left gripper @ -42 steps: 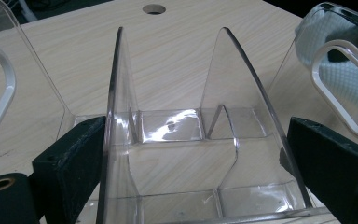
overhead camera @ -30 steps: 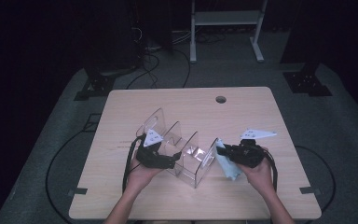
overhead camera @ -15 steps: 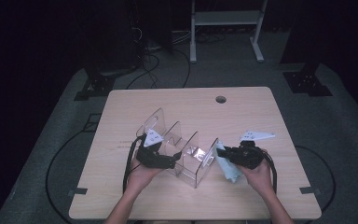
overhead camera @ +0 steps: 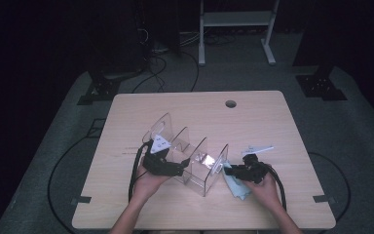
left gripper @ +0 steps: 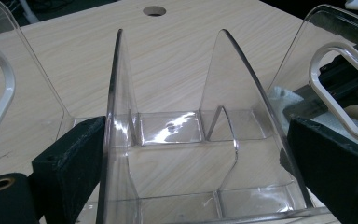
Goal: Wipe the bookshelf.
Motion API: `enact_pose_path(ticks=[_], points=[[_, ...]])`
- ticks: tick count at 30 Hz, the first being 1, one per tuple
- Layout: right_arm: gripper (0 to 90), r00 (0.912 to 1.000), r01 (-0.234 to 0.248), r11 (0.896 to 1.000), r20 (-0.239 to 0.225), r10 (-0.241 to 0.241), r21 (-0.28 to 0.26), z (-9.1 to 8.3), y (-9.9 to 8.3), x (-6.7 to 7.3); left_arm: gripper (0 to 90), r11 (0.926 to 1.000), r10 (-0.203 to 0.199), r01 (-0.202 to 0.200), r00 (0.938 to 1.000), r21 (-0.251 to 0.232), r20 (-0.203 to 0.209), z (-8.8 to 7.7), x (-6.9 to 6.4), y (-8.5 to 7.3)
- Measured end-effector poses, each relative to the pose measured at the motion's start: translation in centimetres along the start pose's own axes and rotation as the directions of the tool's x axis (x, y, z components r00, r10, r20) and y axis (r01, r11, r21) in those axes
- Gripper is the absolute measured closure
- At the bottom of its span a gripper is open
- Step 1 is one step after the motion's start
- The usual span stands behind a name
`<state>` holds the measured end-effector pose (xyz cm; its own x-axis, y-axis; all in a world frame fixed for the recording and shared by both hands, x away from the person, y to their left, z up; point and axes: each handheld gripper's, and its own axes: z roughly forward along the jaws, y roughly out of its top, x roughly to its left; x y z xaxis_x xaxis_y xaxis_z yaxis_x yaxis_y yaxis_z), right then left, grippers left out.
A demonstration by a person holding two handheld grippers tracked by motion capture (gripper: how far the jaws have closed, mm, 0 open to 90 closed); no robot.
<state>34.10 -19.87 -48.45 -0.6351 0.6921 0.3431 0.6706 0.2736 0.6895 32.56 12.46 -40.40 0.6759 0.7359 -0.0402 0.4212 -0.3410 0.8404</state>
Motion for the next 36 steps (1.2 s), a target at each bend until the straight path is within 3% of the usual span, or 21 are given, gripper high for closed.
enact_pose_path(ticks=[4,8,11,16,18,24,27,32,34,36], points=[[75.9,0.9995,0.033,0.999,0.005,-0.032,-0.033,-0.9,0.5,1.0,6.9,1.0000,0.000,0.000,1.0000,-0.001,0.000,0.0,0.0,0.0],[76.0,0.9973,0.062,0.993,-0.033,-0.066,-0.102,-2.4,1.0,2.5,7.0,1.0000,-0.001,0.001,1.0000,-0.002,-0.002,0.0,0.0,0.0],[76.0,0.9930,0.103,0.990,-0.049,-0.108,-0.101,-2.6,0.7,4.2,7.0,1.0000,-0.001,0.001,1.0000,-0.001,-0.005,0.0,-0.1,0.0],[76.0,0.9826,0.134,0.988,-0.118,-0.143,-0.082,-2.4,0.0,6.1,7.3,1.0000,0.002,-0.002,1.0000,-0.001,-0.007,0.0,0.0,0.0],[76.0,0.9808,0.148,0.986,-0.116,-0.157,-0.078,-2.4,0.1,6.1,7.3,1.0000,-0.001,0.001,1.0000,-0.004,-0.007,0.0,0.0,0.0],[76.2,0.9936,0.086,0.991,-0.063,-0.093,-0.104,-2.6,0.6,3.7,7.2,0.9999,-0.005,0.004,0.9999,-0.012,-0.010,0.2,-0.1,0.0],[76.1,0.9890,0.123,0.989,-0.072,-0.129,-0.080,-2.2,0.1,5.0,7.2,1.0000,-0.002,0.002,0.9999,-0.009,-0.016,0.2,-0.1,0.0],[76.2,0.9702,0.178,0.983,-0.159,-0.183,-0.046,-1.5,-0.8,7.3,7.7,1.0000,0.004,-0.004,0.9998,-0.002,-0.021,0.0,0.0,-0.1],[76.3,0.9655,0.194,0.981,-0.171,-0.196,-0.032,-1.2,-1.0,7.5,7.9,1.0000,0.003,-0.003,0.9998,-0.003,-0.017,0.0,0.1,-0.1],[76.3,0.9685,0.185,0.983,-0.167,-0.185,-0.019,-1.0,-0.9,6.9,7.9,1.0000,0.005,-0.005,0.9998,0.000,-0.017,-0.1,0.1,-0.1]])
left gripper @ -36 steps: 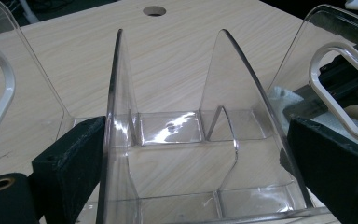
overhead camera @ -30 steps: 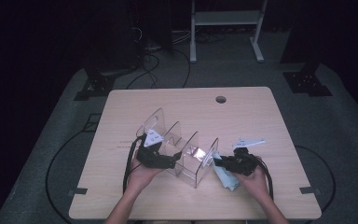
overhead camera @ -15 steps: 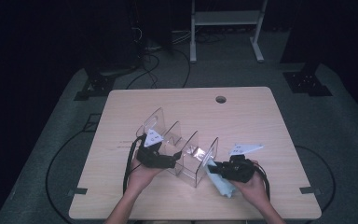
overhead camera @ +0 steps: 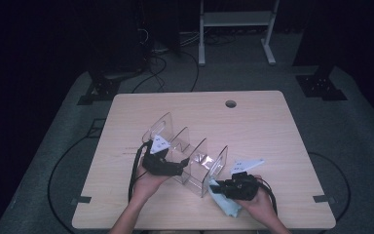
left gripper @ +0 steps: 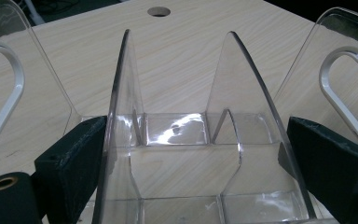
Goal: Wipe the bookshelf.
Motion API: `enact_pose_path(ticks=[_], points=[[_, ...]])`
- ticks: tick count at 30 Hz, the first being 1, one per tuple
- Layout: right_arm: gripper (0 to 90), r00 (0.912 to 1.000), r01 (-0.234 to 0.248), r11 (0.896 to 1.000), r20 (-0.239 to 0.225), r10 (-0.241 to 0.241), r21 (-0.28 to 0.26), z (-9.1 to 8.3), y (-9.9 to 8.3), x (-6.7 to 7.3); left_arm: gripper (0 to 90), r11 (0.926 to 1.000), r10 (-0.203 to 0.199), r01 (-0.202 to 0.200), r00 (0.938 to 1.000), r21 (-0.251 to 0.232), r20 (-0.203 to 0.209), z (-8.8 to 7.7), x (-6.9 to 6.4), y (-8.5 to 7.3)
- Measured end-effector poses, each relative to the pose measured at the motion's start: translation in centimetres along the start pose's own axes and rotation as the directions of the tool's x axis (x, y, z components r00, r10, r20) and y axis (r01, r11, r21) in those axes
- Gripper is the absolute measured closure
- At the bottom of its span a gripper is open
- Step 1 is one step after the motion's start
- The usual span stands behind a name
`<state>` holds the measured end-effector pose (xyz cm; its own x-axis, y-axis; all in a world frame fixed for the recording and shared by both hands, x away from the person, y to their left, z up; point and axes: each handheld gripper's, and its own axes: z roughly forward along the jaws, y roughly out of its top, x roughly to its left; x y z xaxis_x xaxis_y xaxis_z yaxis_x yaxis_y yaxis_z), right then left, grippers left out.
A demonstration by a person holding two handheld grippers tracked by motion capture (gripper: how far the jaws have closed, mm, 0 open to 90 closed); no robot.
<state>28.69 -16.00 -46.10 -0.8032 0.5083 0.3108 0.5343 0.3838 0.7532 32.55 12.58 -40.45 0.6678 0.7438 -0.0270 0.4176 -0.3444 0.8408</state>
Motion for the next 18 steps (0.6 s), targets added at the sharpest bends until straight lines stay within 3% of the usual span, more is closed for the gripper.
enact_pose_path(ticks=[5,7,10,14,17,18], points=[[76.3,0.9958,-0.048,0.999,0.080,0.046,0.017,0.3,-0.4,-2.3,7.8,1.0000,-0.001,0.001,1.0000,-0.005,-0.004,0.1,-0.1,0.0],[76.4,0.9948,-0.059,0.998,0.085,0.057,0.023,0.4,-0.6,-2.5,7.8,1.0000,-0.001,0.001,1.0000,-0.004,-0.004,0.1,-0.1,0.0],[76.3,0.9981,-0.032,0.998,0.054,0.029,0.051,0.9,-0.9,-1.4,7.8,1.0000,0.006,-0.006,1.0000,0.004,-0.007,0.1,-0.2,0.1],[76.3,0.9993,0.014,0.997,-0.035,-0.011,0.078,1.7,-1.2,0.7,7.9,1.0000,0.000,0.000,1.0000,-0.001,-0.003,0.1,-0.2,0.0],[76.3,0.9992,0.016,0.996,-0.038,-0.013,0.089,1.8,-1.3,0.5,7.9,1.0000,0.004,-0.004,1.0000,0.002,0.001,0.0,-0.2,0.0],[76.3,0.9998,0.013,0.996,-0.014,-0.012,0.085,1.7,-1.3,-0.2,7.9,1.0000,0.004,-0.004,1.0000,0.003,0.002,0.0,-0.2,0.0]])
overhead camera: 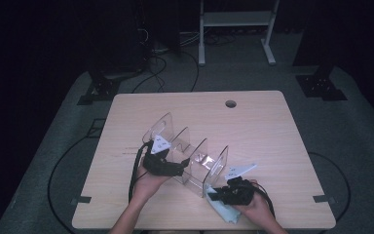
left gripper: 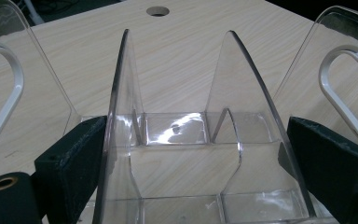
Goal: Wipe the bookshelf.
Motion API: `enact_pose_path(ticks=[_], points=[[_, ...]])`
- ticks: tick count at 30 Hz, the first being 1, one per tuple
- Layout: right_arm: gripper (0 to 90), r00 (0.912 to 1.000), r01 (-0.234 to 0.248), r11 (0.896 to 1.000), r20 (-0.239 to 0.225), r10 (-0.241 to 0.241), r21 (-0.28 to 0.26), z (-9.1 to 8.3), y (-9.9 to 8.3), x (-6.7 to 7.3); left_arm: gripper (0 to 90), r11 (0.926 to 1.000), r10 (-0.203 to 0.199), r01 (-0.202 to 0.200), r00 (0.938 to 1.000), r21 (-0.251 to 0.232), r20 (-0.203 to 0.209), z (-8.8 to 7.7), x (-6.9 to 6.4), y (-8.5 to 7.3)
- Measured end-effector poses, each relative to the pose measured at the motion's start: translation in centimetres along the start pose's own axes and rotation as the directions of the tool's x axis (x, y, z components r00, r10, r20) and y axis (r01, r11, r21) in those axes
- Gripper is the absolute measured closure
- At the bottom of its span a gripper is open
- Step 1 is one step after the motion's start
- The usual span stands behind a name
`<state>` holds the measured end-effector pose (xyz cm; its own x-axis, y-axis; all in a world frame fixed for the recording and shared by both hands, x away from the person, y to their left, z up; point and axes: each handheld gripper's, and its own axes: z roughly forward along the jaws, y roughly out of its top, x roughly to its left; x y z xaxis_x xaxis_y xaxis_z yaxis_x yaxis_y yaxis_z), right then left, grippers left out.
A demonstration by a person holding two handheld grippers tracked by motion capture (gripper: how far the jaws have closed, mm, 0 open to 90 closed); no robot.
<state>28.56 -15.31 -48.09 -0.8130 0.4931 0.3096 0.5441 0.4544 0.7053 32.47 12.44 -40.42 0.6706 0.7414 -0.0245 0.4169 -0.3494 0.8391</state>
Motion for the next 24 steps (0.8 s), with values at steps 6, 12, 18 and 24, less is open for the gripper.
enact_pose_path(ticks=[6,12,18,24], points=[[76.3,0.9803,-0.123,0.992,0.152,0.126,-0.029,-1.2,0.1,-4.5,7.8,1.0000,-0.003,0.003,1.0000,0.000,0.000,0.0,0.0,0.0],[76.2,0.9647,-0.174,0.980,0.183,0.190,-0.097,-2.7,0.7,-6.4,7.7,1.0000,-0.008,0.008,1.0000,0.000,0.003,0.1,0.0,0.1],[76.2,0.9731,-0.119,0.973,0.171,0.154,-0.200,-5.5,2.7,-5.2,7.5,0.9999,-0.010,0.010,0.9999,0.004,0.007,0.0,0.0,0.1],[76.3,0.9735,-0.102,0.965,0.175,0.147,-0.241,-6.5,3.5,-5.0,7.4,0.9999,-0.013,0.013,0.9998,-0.002,0.015,0.1,0.0,0.1]])
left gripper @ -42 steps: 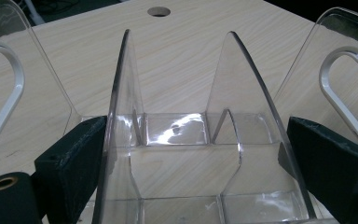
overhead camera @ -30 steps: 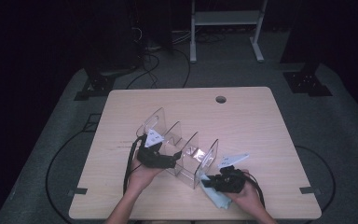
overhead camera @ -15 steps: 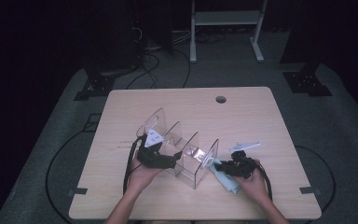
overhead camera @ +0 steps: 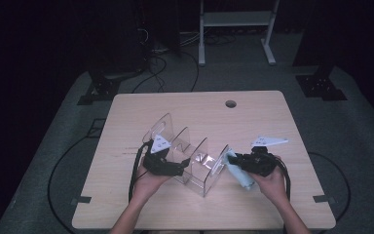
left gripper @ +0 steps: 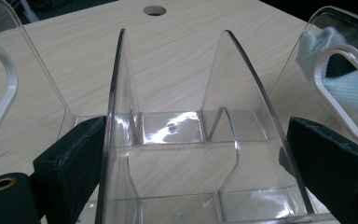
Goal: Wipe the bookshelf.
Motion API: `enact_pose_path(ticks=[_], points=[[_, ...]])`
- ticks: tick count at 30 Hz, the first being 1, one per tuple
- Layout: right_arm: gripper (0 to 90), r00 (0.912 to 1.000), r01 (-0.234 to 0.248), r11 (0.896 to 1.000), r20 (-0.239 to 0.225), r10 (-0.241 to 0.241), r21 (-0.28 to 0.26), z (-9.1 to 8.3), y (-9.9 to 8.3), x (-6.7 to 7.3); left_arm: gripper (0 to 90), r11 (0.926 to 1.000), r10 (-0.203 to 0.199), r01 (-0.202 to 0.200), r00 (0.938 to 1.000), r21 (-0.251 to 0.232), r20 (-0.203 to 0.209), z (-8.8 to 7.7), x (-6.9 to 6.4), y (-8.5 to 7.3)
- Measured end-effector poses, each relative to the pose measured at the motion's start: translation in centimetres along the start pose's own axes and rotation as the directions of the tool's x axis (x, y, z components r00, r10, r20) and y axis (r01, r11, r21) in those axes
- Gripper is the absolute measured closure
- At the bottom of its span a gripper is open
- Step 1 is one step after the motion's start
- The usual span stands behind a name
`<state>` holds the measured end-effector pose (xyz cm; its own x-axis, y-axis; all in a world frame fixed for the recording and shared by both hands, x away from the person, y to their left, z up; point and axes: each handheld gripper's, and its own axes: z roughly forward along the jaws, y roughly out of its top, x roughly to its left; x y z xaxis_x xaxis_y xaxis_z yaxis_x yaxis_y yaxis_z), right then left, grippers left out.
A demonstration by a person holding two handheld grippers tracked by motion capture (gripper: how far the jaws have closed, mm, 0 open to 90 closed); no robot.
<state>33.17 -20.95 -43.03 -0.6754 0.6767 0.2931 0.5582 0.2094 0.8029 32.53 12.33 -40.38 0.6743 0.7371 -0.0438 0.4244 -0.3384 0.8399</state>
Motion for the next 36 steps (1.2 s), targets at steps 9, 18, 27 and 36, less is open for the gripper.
enact_pose_path(ticks=[9,18,27,36], points=[[76.5,0.9997,-0.011,0.998,-0.023,0.009,-0.067,-1.4,1.4,0.3,7.3,1.0000,-0.001,0.001,1.0000,-0.001,0.000,0.0,-0.1,0.0],[76.4,0.9979,0.037,0.997,-0.051,-0.041,-0.073,-2.1,1.9,2.2,7.3,1.0000,0.000,0.000,1.0000,0.001,0.001,0.0,0.0,0.0],[76.6,0.9959,0.035,0.995,-0.081,-0.042,-0.090,-2.3,1.9,3.1,7.4,1.0000,0.000,0.000,1.0000,0.001,-0.007,0.0,-0.1,0.0],[76.7,0.9625,0.181,0.982,-0.197,-0.187,-0.044,-1.7,2.1,9.3,7.7,1.0000,0.002,-0.002,1.0000,-0.006,-0.007,0.1,-0.2,0.0]])
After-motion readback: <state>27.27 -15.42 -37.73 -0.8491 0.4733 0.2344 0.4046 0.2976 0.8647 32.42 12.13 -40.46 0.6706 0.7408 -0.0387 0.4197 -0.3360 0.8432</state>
